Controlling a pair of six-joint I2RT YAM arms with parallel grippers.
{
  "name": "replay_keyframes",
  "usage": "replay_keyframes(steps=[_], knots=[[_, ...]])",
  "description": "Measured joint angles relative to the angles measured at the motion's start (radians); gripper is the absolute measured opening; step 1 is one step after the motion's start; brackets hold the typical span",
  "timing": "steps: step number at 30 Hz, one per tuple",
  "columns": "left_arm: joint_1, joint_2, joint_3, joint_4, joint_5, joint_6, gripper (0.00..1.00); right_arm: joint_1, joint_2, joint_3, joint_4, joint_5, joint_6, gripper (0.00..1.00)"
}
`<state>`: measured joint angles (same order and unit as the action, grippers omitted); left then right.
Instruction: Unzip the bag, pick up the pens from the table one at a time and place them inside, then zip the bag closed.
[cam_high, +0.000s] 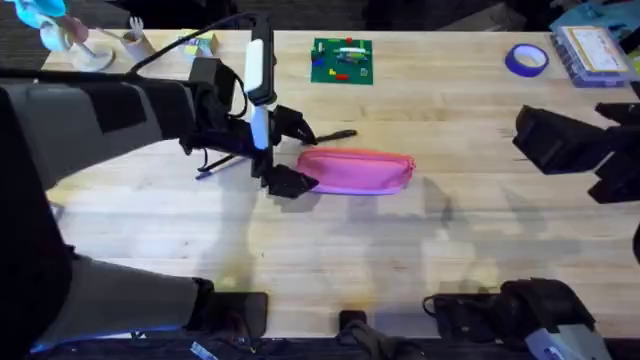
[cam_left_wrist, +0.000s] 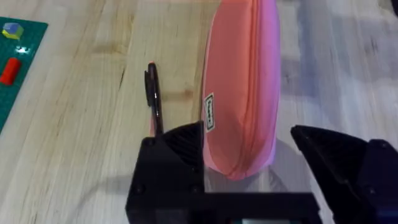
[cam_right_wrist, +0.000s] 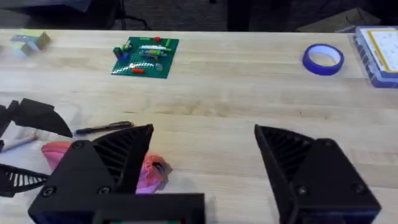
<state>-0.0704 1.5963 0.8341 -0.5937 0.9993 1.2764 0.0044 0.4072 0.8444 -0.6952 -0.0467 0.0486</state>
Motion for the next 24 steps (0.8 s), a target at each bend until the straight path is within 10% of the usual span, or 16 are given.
replay_keyframes(steps=[9, 24], knots=[[0.001, 0.000, 0.001, 0.011, -0.002, 0.003, 0.060, 0.000, 0.000, 0.000, -0.002, 0.000, 0.000, 0.997], [0.001, 0.000, 0.001, 0.015, -0.002, 0.002, 0.042, 0.000, 0.000, 0.001, -0.227, -0.100, 0.245, 0.998]])
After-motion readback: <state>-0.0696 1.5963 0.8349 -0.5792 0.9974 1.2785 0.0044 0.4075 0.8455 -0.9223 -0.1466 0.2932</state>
